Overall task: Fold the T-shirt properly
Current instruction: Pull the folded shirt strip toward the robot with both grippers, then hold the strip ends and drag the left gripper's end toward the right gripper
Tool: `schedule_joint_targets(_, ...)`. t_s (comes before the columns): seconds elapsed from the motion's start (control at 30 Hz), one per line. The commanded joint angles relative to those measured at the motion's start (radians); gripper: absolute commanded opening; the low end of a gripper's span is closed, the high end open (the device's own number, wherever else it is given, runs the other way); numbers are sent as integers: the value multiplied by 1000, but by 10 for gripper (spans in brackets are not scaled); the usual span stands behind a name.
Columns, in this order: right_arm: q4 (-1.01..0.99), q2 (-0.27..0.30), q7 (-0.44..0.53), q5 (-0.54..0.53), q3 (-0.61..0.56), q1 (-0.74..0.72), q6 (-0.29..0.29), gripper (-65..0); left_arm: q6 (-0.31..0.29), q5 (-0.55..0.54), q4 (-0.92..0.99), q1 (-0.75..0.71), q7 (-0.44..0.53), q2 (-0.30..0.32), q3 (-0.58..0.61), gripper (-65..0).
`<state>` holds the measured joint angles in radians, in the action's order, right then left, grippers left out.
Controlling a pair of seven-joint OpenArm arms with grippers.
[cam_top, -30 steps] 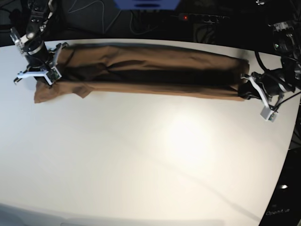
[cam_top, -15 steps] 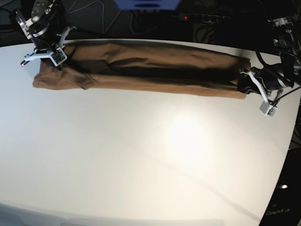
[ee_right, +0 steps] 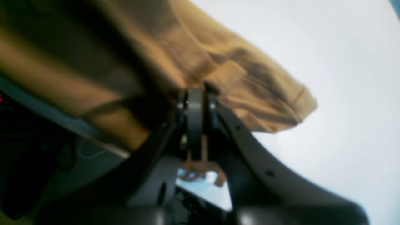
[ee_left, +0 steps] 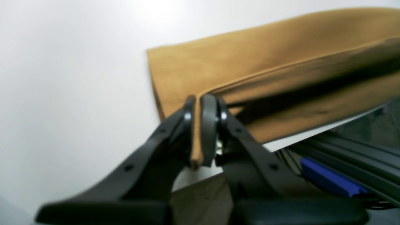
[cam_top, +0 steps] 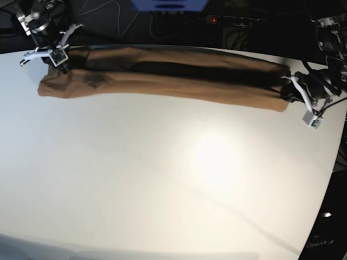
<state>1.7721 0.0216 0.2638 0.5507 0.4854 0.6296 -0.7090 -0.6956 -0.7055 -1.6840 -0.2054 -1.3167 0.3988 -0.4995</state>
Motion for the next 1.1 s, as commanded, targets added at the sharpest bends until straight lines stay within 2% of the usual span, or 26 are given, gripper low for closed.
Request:
schedule_joint_targets(0.0, -1, 7, 24, -8, 20, 8, 11, -638, -3, -7, -17, 7, 15, 16, -8, -621)
schedule_joint_targets(0.17, -53, 7, 87, -8, 62, 5, 11, -638, -3, -10, -17, 7, 15, 18, -8, -621)
schedule_joint_targets(0.4, -157, 7, 91, -8, 128, -75, 11, -635, -3, -3, -14, 7, 15, 18, 0, -622)
schedule_joint_targets(0.93, -199, 8, 93, -8, 132, -76, 11, -628, -3, -3, -3, 5, 15, 13, 3, -622)
schedule_joint_targets(1.07, -199, -16, 93, -8, 132, -75, 11, -628, -3, -3, -3, 5, 13, 1, 5, -622)
